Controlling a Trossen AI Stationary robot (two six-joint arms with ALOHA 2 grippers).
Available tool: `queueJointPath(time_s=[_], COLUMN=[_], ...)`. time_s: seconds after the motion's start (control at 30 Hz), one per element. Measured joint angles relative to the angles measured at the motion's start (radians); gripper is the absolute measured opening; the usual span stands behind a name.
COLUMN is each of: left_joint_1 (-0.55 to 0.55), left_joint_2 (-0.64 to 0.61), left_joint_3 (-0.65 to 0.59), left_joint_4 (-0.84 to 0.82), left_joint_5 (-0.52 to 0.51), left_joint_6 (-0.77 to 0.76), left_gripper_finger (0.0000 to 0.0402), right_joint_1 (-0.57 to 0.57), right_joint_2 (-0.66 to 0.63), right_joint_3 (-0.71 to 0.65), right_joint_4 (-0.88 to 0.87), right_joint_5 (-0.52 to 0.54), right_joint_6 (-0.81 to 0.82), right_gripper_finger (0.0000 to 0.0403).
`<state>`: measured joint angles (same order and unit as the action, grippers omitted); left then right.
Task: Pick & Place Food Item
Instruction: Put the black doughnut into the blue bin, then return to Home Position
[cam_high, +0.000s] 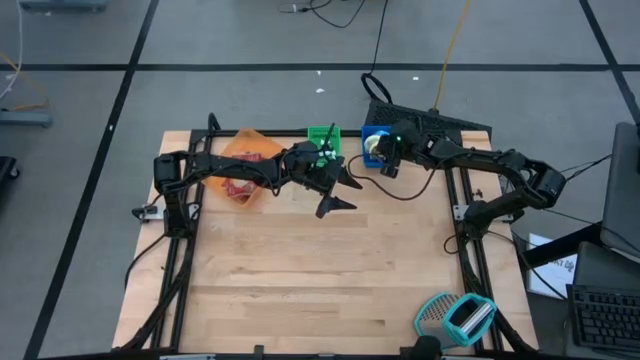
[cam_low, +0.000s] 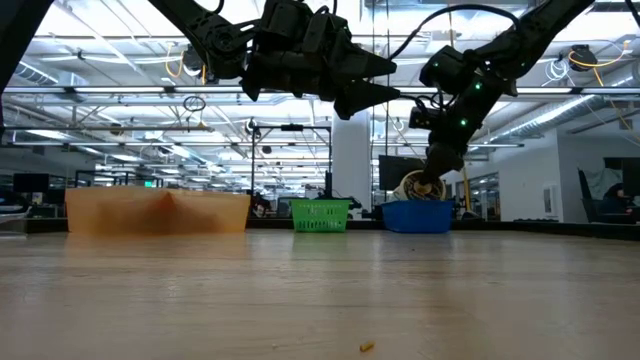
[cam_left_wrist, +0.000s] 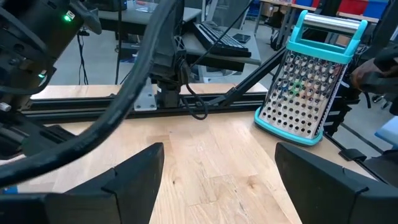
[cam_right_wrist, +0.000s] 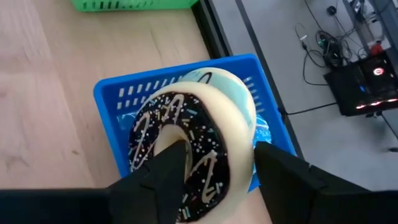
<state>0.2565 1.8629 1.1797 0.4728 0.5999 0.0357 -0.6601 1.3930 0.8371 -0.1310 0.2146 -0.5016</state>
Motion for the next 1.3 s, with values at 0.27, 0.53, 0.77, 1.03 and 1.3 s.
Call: queueJointPath(time_s=[0.27,0.53,0.77,1.03,1.3], left_joint_1=[0.000,0.000,0.000,0.000,0.000], left_joint_2=[0.000,0.000,0.000,0.000,0.000], left_joint_3=[0.000,0.000,0.000,0.000,0.000], left_joint_4=[-0.001,-0.001,-0.001,-0.001,-0.006], left_joint_5=[0.000,0.000,0.000,0.000,0.000], left_joint_6=[0.000,0.000,0.001,0.001,0.006], left_gripper_finger=[0.0317,0.0306,0.0313,0.0320,0.0311], right_joint_1=[0.000,0.000,0.001,0.001,0.000], right_joint_2=[0.000,0.000,0.000,-0.028,-0.063], right_joint_3=[-0.003,-0.066,-0.098,-0.098,-0.098], right_joint_4=[-0.009,0.033,0.119,0.121,0.102], right_joint_5=[-0.044,-0.082,-0.083,-0.084,-0.081], right_joint_6=[0.027,0.024,0.018,0.143,0.237], right_gripper_finger=[0.0178,0.0169,0.0170,0.0184,0.0222])
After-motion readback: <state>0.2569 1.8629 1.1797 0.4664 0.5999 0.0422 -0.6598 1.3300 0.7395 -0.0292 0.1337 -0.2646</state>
